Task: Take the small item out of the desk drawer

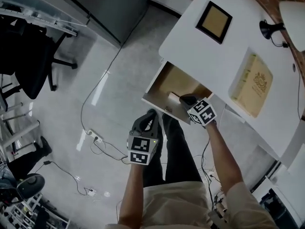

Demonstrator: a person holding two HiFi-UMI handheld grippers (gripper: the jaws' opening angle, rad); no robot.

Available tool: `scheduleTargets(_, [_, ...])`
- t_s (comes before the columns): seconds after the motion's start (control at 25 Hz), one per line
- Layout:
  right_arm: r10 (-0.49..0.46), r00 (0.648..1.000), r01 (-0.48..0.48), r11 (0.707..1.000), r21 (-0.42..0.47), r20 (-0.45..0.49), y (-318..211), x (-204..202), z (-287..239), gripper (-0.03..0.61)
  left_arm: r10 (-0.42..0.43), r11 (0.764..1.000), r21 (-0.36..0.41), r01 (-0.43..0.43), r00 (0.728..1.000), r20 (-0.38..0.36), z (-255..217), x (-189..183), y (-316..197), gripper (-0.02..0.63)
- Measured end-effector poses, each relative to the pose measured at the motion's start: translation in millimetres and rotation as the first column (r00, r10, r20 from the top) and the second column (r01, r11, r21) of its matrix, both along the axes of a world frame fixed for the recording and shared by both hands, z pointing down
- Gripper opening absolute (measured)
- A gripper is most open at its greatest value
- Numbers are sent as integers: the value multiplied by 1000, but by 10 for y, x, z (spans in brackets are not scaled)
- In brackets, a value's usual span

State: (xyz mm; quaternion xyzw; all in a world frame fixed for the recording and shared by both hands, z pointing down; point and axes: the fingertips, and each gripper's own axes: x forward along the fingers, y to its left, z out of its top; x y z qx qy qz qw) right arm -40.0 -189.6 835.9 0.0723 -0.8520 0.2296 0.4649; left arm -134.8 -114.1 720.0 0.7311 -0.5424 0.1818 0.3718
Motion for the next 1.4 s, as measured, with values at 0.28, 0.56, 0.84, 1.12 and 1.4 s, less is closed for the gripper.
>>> scheduleTargets(0.28, [-132,990,132,991,-15,-57,-83,-118,416,26,-23,1000,15,22,1000,12,208,-94,-151,17])
scheduleTargets(0.56, [-205,977,202,978,-60,-66,-34,-189,625,28,-55,998,23,55,998,1,258,-108,-224,17])
scheduleTargets(0.84, [-255,964,240,956,-167,-74,73,-273,878,92,-126,992,17,126,992,-20,288,-182,-218,17])
scheduleTargets(1.12, [-296,941,266,946,-183,-165,123,-146,1153,155,-163,987,2,163,986,-42,367,-164,-198,17])
scheduleTargets(1.4, [-300,929,257,944,-207,-215,164,-130,1416,181,-164,986,0,164,986,-24,476,-236,-187,17])
